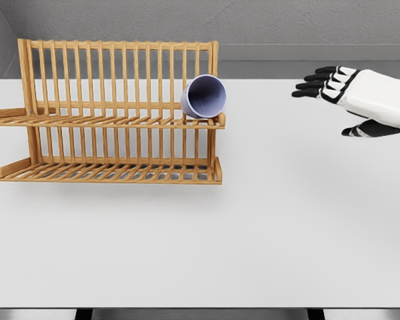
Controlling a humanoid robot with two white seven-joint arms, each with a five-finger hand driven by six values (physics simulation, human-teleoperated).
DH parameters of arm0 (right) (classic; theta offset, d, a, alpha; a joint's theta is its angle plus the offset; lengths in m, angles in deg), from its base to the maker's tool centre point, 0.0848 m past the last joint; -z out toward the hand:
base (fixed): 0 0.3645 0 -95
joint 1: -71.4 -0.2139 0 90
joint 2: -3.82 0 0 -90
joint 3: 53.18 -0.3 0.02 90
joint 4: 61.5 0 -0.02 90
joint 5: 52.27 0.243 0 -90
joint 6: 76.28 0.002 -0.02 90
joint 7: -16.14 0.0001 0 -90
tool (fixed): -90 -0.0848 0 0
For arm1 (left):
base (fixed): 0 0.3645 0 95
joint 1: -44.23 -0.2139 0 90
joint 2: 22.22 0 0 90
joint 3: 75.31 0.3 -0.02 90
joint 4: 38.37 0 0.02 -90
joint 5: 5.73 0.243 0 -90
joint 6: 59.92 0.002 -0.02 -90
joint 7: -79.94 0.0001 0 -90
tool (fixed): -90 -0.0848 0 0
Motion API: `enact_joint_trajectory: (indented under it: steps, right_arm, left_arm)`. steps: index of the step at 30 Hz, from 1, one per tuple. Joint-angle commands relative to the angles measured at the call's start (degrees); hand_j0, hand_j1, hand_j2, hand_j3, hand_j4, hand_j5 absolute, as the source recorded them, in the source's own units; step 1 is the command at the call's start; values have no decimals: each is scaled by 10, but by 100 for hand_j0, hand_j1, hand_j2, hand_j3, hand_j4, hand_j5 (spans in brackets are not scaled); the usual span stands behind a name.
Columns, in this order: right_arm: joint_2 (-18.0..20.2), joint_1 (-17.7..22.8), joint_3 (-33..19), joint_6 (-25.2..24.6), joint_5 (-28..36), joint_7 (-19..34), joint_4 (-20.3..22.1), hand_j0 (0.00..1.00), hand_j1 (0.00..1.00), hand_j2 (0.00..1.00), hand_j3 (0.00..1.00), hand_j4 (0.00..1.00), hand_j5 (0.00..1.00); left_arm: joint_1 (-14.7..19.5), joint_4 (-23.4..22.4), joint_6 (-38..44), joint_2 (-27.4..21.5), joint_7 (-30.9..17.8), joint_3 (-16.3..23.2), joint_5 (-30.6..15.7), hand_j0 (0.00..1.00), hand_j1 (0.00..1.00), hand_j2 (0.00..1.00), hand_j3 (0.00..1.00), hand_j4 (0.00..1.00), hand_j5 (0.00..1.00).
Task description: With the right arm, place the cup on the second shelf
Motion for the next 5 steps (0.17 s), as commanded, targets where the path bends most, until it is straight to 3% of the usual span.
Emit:
enact_joint_trajectory:
  steps: [1, 5]
  right_arm:
    - [-7, 0, -2, -2, 2, 0, 0, 100, 100, 100, 100, 100, 100]
    - [-6, 0, -4, -2, 2, 0, 0, 100, 100, 100, 100, 100, 100]
  left_arm:
    - [0, 0, 0, 0, 0, 0, 0, 100, 100, 100, 100, 100, 100]
    - [0, 0, 0, 0, 0, 0, 0, 100, 100, 100, 100, 100, 100]
